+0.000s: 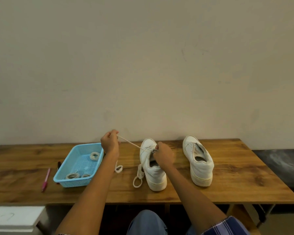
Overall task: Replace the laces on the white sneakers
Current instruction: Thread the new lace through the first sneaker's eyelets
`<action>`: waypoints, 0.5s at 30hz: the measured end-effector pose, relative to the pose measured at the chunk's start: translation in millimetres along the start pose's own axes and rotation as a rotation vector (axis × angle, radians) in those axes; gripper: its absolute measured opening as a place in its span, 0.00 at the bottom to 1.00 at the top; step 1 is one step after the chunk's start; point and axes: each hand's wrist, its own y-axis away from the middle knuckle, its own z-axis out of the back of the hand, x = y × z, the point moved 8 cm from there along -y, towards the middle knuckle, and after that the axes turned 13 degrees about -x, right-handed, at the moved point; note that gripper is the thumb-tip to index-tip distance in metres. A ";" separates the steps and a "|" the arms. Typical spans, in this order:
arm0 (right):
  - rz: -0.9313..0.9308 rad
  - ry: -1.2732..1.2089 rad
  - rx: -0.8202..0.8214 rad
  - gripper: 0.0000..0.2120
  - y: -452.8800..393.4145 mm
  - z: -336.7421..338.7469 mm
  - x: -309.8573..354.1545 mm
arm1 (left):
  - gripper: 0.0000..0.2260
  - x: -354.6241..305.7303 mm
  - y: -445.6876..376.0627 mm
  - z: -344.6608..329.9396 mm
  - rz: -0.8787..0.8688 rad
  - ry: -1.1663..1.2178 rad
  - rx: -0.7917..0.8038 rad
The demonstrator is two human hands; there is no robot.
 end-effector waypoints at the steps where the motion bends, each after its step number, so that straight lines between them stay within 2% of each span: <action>1: 0.005 0.004 0.023 0.09 0.9 1.8 3.0 | 0.05 -3.2 3.8 -1.6 0.106 0.125 0.038; 3: 0.001 0.000 0.083 0.10 2.7 4.5 7.6 | 0.03 -8.8 16.9 -10.4 0.267 0.293 0.161; 6: 0.009 -0.136 0.037 0.11 1.2 14.7 21.1 | 0.07 -14.1 37.6 -29.6 0.310 0.260 0.399; 8: 0.079 -0.339 -0.011 0.10 4.6 25.0 41.6 | 0.12 -12.5 47.1 -40.0 0.308 0.255 0.490; 9: 0.084 -0.492 0.053 0.11 9.0 25.4 53.1 | 0.15 -12.8 50.4 -43.7 0.300 0.272 0.498; 11: 0.007 -0.775 0.326 0.14 24.7 19.7 73.5 | 0.16 -14.1 56.7 -48.8 0.292 0.297 0.465; 13: -0.038 -0.873 0.531 0.14 36.5 15.2 81.2 | 0.15 -11.6 58.6 -52.8 0.275 0.265 0.414; 15: -0.041 -0.868 0.560 0.09 33.2 16.9 72.9 | 0.15 -11.8 50.8 -49.4 0.145 0.137 0.338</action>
